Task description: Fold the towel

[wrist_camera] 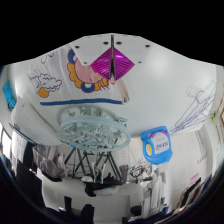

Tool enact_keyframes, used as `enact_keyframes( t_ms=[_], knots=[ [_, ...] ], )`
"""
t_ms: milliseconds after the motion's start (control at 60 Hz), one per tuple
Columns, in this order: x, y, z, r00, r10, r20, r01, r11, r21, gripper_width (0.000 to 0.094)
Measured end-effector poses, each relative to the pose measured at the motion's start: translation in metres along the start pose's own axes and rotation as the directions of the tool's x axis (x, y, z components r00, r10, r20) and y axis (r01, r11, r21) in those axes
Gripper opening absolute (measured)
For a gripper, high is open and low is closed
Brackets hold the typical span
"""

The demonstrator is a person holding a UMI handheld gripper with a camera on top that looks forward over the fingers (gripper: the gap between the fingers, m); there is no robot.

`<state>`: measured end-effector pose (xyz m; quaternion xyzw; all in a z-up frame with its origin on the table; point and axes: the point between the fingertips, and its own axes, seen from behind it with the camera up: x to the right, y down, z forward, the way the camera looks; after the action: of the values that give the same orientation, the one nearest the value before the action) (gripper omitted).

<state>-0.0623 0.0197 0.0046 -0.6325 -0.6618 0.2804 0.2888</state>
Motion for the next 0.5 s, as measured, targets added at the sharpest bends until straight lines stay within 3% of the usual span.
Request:
enact_keyframes(
  t_ms=[250,367,500],
  knots=[
    [0.068,-0.067,-0.071,0.990,0.125,0.058,-0.130,0.988,0.087,0.0008],
    [0.142,-0.076,-0.070,0.994,0.103,-0.023,-0.100,0.987,0.123,0.0008],
    [0.211,-0.059,-0.049,0.990,0.093,-0.107,-0.084,0.992,0.092,0.0009]
  ],
)
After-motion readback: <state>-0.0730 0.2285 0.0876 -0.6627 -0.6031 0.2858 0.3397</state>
